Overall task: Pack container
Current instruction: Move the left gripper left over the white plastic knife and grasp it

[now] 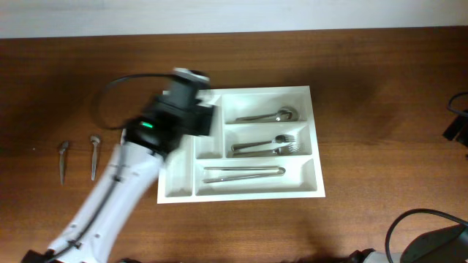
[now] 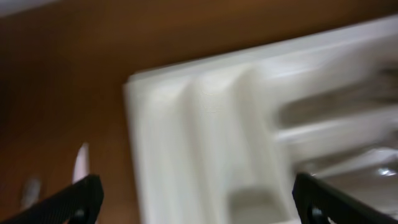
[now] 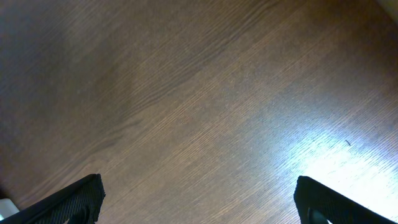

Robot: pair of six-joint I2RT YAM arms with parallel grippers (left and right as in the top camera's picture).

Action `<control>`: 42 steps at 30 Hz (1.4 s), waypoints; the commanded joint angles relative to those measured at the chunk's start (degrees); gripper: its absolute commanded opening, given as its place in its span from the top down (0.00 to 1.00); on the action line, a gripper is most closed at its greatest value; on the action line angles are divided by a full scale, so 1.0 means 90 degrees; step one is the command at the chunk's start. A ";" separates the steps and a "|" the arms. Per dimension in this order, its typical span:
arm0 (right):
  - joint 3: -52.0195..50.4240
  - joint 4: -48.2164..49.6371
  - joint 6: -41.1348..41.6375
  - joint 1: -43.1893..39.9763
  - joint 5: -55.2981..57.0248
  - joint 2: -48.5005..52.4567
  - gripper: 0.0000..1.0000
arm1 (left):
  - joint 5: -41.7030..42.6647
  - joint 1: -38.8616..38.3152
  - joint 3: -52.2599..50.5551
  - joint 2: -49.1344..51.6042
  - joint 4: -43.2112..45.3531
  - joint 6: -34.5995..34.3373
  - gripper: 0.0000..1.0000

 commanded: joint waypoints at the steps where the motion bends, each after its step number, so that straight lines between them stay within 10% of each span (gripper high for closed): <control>1: -0.0015 0.0000 0.0056 -0.0022 -0.0056 -0.0022 0.01 | 0.1039 0.1343 0.0117 0.0053 -0.0588 -0.0563 0.01; 10: -0.0015 0.0000 0.0056 -0.0022 -0.0056 -0.0022 0.01 | 0.1100 0.3179 0.0100 0.0287 -0.1491 0.0058 0.01; 42: -0.0015 0.0000 0.0056 -0.0022 -0.0056 -0.0022 0.01 | 0.1321 0.3191 0.0100 0.3383 -0.0719 0.0979 0.01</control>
